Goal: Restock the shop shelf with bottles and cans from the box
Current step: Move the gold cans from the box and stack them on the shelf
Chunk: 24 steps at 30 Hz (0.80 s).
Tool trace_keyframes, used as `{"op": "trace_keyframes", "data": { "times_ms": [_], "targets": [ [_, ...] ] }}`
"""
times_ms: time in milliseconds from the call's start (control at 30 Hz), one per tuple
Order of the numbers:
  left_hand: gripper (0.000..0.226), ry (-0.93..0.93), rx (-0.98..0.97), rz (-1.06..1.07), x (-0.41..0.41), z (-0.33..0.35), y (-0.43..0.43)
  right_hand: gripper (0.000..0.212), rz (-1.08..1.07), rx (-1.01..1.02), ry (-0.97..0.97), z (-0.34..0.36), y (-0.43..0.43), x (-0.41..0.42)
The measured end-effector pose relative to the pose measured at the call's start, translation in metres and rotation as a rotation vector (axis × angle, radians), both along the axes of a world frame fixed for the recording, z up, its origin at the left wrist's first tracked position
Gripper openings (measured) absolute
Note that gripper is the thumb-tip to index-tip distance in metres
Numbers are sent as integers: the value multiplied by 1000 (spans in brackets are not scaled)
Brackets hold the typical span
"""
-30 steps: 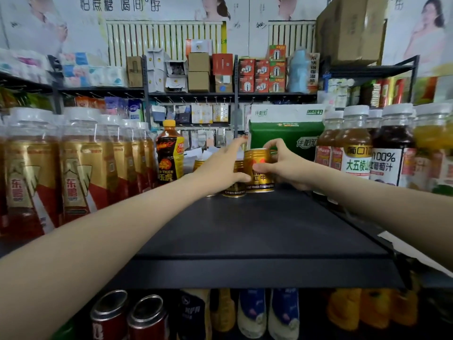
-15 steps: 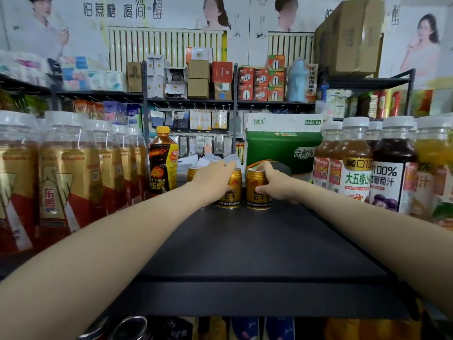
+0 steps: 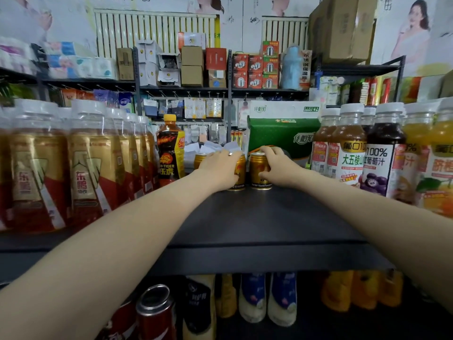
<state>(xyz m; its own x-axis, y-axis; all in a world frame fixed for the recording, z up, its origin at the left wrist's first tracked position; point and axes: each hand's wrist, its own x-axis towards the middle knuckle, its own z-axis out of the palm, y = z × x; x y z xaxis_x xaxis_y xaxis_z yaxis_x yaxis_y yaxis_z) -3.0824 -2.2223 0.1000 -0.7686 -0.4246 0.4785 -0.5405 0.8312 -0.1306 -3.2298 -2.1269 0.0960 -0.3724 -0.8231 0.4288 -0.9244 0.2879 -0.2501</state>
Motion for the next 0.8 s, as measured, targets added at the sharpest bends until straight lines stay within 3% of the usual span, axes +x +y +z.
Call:
{"op": "trace_keyframes", "data": {
  "times_ms": [333, 467, 800],
  "targets": [
    [19, 227, 203, -113, 63, -15, 69, 26, 37, -151, 31, -22, 66, 101],
    [31, 307, 199, -114, 93, -22, 106, 25, 77, -266, -3, -23, 89, 135],
    [20, 584, 288, -112, 192, -81, 216, 21, 328, -489, -124, -80, 174, 225]
  ]
}}
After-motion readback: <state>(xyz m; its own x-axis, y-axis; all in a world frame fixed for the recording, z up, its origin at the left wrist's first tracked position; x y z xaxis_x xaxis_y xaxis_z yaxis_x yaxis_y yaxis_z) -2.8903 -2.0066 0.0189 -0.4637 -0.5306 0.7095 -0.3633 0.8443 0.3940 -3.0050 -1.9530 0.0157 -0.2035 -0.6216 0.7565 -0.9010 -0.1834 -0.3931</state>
